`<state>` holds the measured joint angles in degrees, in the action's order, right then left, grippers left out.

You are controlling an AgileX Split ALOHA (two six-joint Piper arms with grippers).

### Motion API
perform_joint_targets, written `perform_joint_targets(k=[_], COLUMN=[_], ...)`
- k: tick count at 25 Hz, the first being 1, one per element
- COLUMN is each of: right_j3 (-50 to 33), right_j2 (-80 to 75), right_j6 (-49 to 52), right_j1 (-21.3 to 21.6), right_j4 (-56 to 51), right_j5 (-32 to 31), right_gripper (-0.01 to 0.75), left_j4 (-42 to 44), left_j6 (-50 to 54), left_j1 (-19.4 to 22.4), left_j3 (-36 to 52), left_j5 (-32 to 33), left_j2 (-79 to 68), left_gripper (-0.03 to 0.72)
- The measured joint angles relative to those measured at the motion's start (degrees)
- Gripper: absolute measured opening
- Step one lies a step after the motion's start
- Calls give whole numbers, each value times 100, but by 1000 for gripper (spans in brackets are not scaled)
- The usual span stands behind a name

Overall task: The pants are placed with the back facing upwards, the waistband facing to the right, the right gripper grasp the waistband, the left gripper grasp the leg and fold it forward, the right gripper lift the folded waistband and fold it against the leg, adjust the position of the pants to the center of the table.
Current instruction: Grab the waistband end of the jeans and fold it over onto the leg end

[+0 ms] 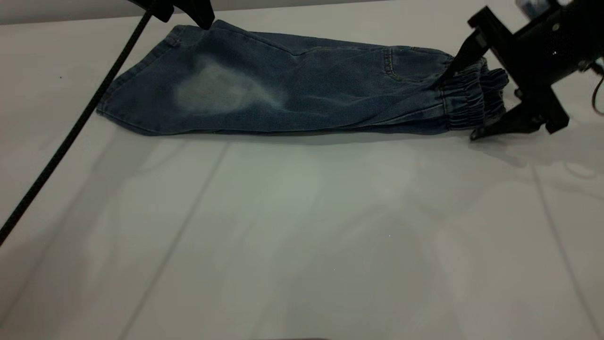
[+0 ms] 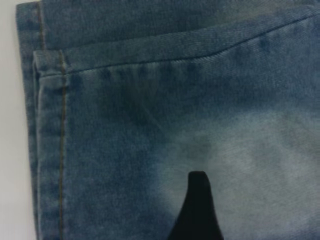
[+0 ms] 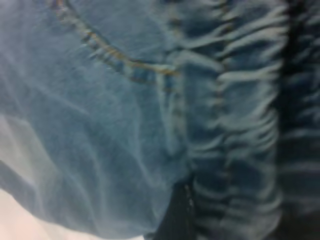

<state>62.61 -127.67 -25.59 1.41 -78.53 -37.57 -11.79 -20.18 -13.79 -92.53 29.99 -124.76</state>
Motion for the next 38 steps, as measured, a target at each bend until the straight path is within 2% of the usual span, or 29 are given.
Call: perform_joint_targets(k=[5,8,11,14,16,21,26,35,38], right_j3=[0,0,0,0,0,0,0,0,0], right_j2=[-75,-75,-75,-75,-75,124,736,1809,1924], right_j6=[-570,-858,-1095,-1438,-1680,-2316,-2812,-2950,-2960], right_j1=[67,153,210,210,210,210,218,218,218], right_j4=[-483,-670,-681,-715,-749,-733,-616,-120,122], right_j5=[135,346,476,507,502,423,-75,-978,-1100], right_gripper=[574,512,375,139,69,60,60,60,60], left_j4=[0,0,0,0,0,-1,-6,-19,-19], left_j6=[-17,-148,-216,-322,-418,-465,-471,-476,-476], left_j1=[-153,-343,-630,-943,-1180,-1702,-2077,-2683,-2753], left_j3=[0,0,0,0,0,0,0,-3,-3], left_j5=[152,291,318,295,247,-126,-587,-945,-955], left_j2=[0,0,0,0,-21,-377,-882,-1247,-1215], left_gripper=[553,553,553,553,551,548,548,548,548])
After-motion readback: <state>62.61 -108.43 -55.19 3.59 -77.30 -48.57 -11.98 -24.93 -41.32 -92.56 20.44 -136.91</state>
